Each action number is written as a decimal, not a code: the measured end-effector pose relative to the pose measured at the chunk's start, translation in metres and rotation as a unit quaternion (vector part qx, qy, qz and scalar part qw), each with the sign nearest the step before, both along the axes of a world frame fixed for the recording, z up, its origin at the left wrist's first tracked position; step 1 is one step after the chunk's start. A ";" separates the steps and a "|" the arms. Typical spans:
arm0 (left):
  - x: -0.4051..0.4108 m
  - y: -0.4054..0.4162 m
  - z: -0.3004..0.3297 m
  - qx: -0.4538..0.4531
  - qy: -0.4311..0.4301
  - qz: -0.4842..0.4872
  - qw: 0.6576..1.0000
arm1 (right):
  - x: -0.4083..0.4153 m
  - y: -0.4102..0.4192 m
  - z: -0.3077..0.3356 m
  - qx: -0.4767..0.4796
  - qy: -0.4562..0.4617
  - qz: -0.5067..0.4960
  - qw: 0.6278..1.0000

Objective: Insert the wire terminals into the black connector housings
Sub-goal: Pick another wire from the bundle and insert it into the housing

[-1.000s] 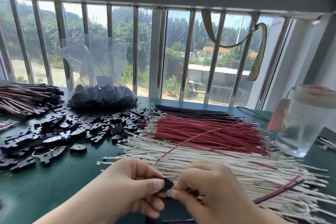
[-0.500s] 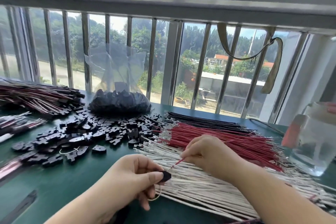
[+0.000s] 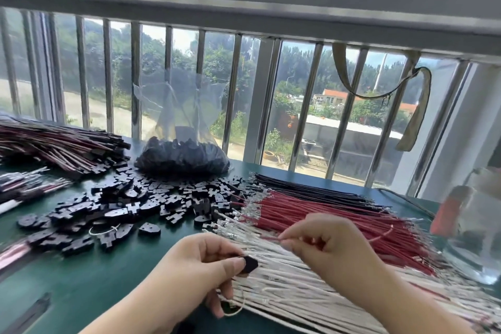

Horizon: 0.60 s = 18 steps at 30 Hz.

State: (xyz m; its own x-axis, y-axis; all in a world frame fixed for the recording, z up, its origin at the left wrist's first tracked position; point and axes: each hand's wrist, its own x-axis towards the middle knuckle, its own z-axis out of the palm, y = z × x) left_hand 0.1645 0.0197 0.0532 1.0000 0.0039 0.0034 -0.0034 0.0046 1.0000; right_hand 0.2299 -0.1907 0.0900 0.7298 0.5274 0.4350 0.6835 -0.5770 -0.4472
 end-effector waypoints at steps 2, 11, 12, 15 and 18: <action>0.003 0.004 0.000 -0.004 0.012 -0.021 1.000 | -0.004 -0.003 -0.002 -0.022 0.024 0.021 0.999; 0.009 0.012 -0.006 -0.055 0.029 -0.042 0.997 | -0.015 -0.001 -0.002 0.063 0.153 0.063 0.984; 0.010 0.012 -0.006 -0.043 0.020 -0.037 0.998 | -0.012 0.000 -0.003 0.073 0.152 0.061 0.984; 0.011 0.013 -0.007 -0.018 0.009 -0.033 0.999 | -0.011 0.003 -0.002 0.087 0.154 0.037 0.984; 0.011 0.011 -0.007 -0.022 0.003 -0.035 0.999 | -0.010 0.003 -0.001 0.081 0.147 0.023 0.986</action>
State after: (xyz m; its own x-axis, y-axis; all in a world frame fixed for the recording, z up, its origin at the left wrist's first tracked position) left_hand 0.1752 0.0312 0.0463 0.9978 -0.0661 -0.0011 0.0044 0.0484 0.9988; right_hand 0.2199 -0.1882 0.0892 0.8135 0.5042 0.2899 0.5349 -0.4526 -0.7135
